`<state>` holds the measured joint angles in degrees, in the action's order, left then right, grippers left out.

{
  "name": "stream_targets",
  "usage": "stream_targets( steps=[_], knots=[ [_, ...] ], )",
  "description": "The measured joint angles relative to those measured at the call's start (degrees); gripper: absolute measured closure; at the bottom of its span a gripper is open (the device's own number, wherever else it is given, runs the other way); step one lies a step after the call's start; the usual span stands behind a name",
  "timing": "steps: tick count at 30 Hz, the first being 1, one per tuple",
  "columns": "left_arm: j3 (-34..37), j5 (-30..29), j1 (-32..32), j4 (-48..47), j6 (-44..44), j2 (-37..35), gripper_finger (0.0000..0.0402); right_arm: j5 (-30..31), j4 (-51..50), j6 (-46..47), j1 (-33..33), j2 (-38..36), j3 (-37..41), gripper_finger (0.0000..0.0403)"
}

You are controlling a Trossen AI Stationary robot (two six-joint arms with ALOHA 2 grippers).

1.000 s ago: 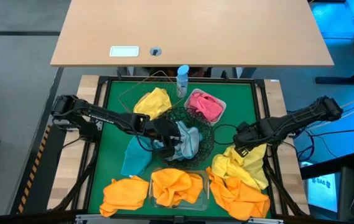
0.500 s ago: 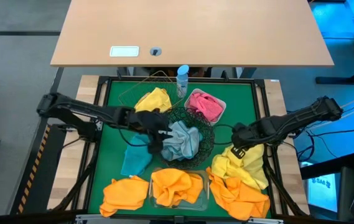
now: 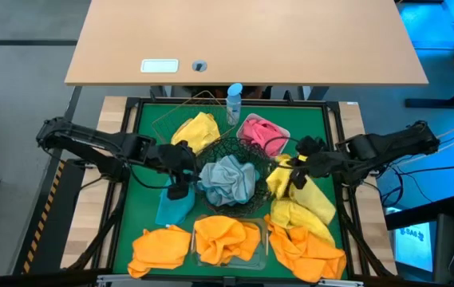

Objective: Sort microfiber towel by color & place in baskets
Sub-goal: Put the yellow microfiber towel into the brown wire basket

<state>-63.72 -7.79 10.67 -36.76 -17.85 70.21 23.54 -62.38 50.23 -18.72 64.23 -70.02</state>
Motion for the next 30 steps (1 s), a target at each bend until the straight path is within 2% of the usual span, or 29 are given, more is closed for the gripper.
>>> stream_targets(
  steps=[7,23,30],
  knots=[
    [0.0,0.0,2.6,-2.0,-1.3,0.0,0.0278,2.8,14.8,-11.7,0.0,0.0,-1.3,0.0396],
    [0.0,-0.2,4.2,-1.9,-4.1,0.0,0.0278,2.9,43.6,-36.6,0.1,0.0,-1.3,0.0400],
    [0.0,-0.2,4.2,-1.9,-4.1,0.0,0.0278,1.2,50.1,-42.0,5.7,0.1,-1.3,0.0400]
  ],
)
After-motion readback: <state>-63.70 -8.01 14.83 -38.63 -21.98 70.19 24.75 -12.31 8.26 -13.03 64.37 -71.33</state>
